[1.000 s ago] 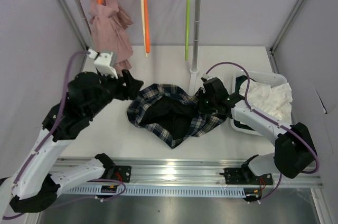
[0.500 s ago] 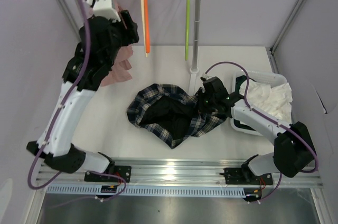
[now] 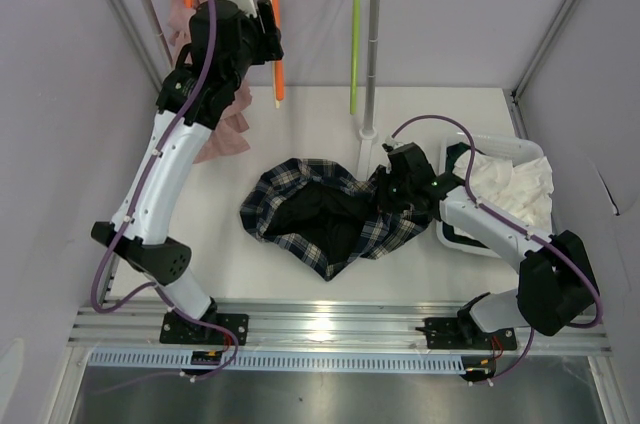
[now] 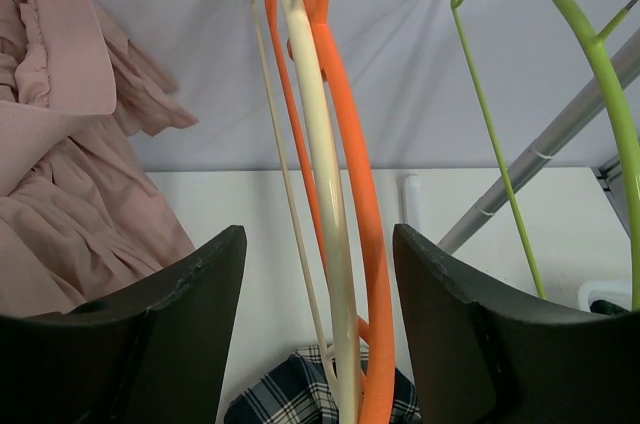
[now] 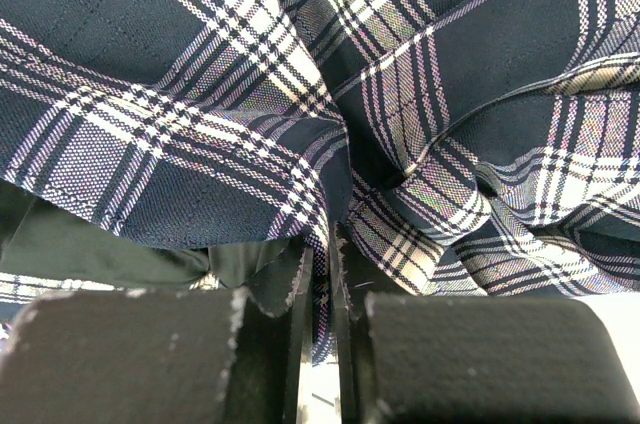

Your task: Place the skirt on the hanger

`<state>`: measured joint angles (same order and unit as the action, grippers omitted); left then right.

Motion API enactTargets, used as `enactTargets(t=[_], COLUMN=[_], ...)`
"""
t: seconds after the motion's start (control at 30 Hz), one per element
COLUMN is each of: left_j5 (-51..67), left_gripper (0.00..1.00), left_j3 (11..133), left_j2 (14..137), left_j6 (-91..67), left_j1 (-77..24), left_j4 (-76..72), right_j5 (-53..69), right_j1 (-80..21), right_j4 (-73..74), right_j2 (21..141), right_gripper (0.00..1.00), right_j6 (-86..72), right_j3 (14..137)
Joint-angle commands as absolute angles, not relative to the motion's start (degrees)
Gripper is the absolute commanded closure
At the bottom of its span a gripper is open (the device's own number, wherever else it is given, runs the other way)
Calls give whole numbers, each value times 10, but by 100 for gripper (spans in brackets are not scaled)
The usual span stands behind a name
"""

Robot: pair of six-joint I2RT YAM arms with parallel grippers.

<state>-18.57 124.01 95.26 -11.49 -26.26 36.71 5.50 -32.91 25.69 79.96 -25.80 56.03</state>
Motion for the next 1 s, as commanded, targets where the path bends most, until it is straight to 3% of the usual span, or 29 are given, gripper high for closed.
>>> enactTargets(t=[0.0, 0.97], left_j5=[-173, -151], left_gripper=[35, 36], left_j3=[1267, 1247], left_j2=[961, 942], left_j6=[-105, -114], left_j1=[-256, -233], left_j4=[368, 325], right_j5=[61, 70], right_j1=[-324, -318], right_j4=[249, 248], right_j2=[792, 791], right_gripper=[98, 98], right_j6=[-249, -243], right_j3=[573, 563])
